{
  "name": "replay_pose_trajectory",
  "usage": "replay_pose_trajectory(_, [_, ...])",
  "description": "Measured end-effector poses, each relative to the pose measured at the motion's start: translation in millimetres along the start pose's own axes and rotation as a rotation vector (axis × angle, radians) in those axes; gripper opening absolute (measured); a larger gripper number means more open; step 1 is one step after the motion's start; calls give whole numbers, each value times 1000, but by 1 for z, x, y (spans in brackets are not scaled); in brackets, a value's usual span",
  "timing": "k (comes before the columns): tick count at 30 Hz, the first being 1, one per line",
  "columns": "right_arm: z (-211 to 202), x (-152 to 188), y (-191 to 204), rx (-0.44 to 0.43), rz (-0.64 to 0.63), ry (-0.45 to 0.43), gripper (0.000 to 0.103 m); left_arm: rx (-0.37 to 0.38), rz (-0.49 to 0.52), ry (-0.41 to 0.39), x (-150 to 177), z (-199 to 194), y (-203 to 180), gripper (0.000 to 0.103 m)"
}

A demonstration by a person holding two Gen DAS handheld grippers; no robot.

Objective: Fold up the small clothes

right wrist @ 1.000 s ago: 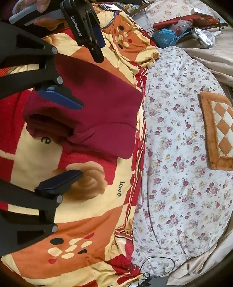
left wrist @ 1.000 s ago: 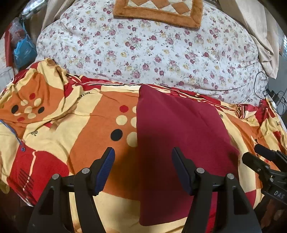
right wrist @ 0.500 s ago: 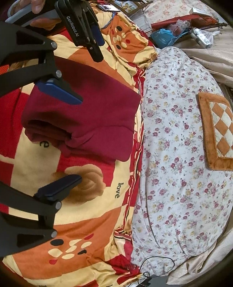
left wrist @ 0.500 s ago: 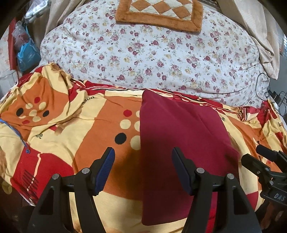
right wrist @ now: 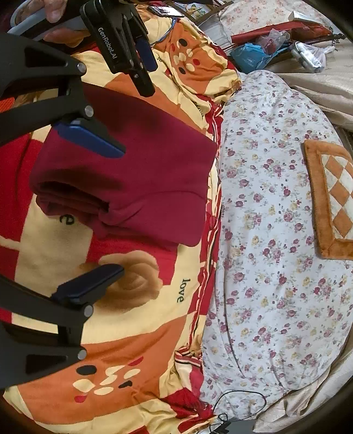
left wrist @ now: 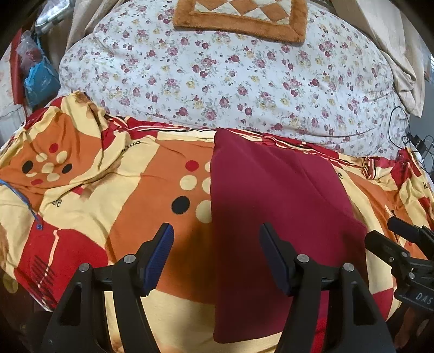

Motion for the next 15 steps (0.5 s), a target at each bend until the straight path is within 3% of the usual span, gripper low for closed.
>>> replay_pose_trajectory(15, [10,2,1,3,5,23,84,4,-2,20,2,8,-1,56])
Point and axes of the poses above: each gripper's, at about its wrist camera, not at the fingertips, and z roughly the way its jaws point, y to its left, x to its underside, the point moved 4 cm from there along z, roughly the way its jaws point, and after that the axes turned 2 degrees about x, right-handed, at the moved point
